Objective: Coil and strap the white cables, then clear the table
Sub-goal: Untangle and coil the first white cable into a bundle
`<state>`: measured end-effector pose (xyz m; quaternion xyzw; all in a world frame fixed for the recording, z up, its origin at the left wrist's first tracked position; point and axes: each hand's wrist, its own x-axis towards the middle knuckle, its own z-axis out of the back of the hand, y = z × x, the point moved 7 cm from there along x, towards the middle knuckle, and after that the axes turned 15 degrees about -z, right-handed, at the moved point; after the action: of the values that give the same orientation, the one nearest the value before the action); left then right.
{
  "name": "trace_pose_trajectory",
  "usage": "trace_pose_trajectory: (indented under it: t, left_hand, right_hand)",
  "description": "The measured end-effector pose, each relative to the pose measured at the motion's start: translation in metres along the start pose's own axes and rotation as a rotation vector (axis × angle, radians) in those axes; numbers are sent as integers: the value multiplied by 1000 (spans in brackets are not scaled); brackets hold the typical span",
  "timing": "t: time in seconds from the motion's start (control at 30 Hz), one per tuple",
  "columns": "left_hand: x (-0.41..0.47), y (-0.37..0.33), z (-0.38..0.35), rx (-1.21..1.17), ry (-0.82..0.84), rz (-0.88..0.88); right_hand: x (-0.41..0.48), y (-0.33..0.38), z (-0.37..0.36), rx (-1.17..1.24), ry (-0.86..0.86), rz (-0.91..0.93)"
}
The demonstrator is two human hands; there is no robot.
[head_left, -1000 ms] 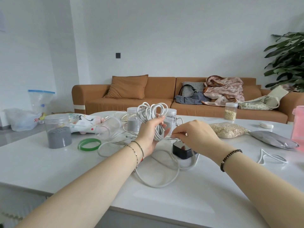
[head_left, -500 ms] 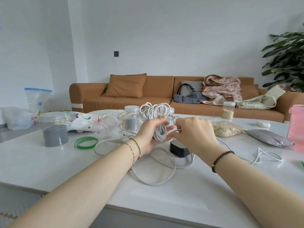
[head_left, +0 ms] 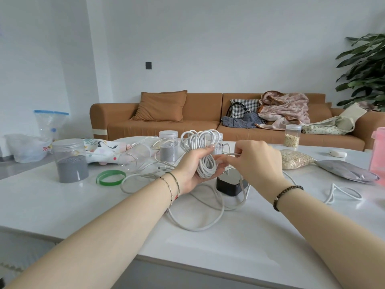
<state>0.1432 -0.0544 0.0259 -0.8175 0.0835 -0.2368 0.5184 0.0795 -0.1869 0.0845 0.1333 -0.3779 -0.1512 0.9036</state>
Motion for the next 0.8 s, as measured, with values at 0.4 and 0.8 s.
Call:
trace_pose_trajectory:
  t: [0.4, 0.8]
  left_hand:
    - [5, -10, 28, 406, -227, -237]
    - [-2, -32, 42, 184, -573, -495]
  right_hand:
    - [2, -8, -14, 145, 147, -79]
    - [9, -3, 2, 163, 192, 147]
